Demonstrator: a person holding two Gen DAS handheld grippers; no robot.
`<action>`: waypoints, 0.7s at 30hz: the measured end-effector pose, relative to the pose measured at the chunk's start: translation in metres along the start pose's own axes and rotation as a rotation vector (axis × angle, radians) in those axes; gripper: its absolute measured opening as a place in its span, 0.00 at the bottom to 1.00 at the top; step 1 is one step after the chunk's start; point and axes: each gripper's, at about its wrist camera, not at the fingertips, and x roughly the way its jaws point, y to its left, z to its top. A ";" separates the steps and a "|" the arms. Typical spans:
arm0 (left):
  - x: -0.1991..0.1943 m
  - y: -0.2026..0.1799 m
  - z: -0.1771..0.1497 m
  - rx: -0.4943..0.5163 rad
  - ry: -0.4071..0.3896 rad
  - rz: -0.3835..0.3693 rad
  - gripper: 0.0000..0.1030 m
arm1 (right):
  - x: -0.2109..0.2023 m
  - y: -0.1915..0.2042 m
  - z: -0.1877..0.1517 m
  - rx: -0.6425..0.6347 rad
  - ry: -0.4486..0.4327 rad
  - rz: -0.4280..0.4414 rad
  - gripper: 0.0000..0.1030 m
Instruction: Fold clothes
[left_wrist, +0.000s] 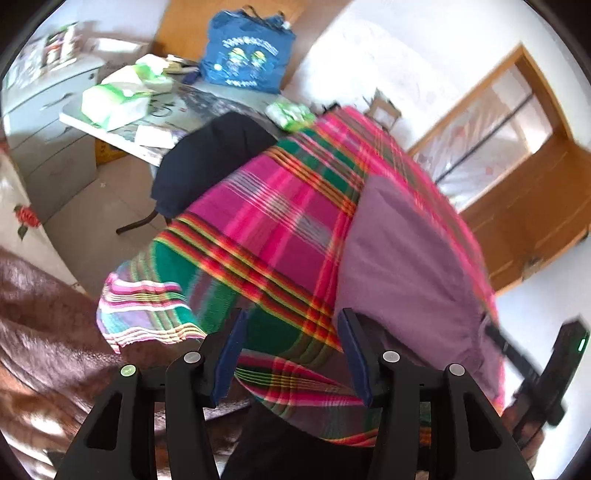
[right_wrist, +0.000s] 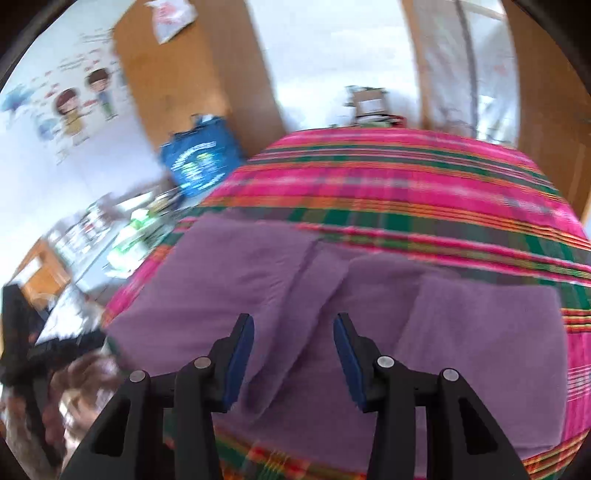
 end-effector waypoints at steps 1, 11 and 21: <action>-0.002 0.001 0.002 -0.009 -0.011 -0.001 0.52 | -0.001 0.002 -0.004 -0.013 0.008 0.020 0.45; 0.011 -0.037 0.017 0.073 0.011 -0.064 0.52 | 0.008 0.011 -0.026 -0.070 0.102 0.032 0.32; 0.044 -0.091 0.024 0.194 0.088 -0.136 0.52 | 0.021 -0.066 0.015 0.267 0.021 0.100 0.32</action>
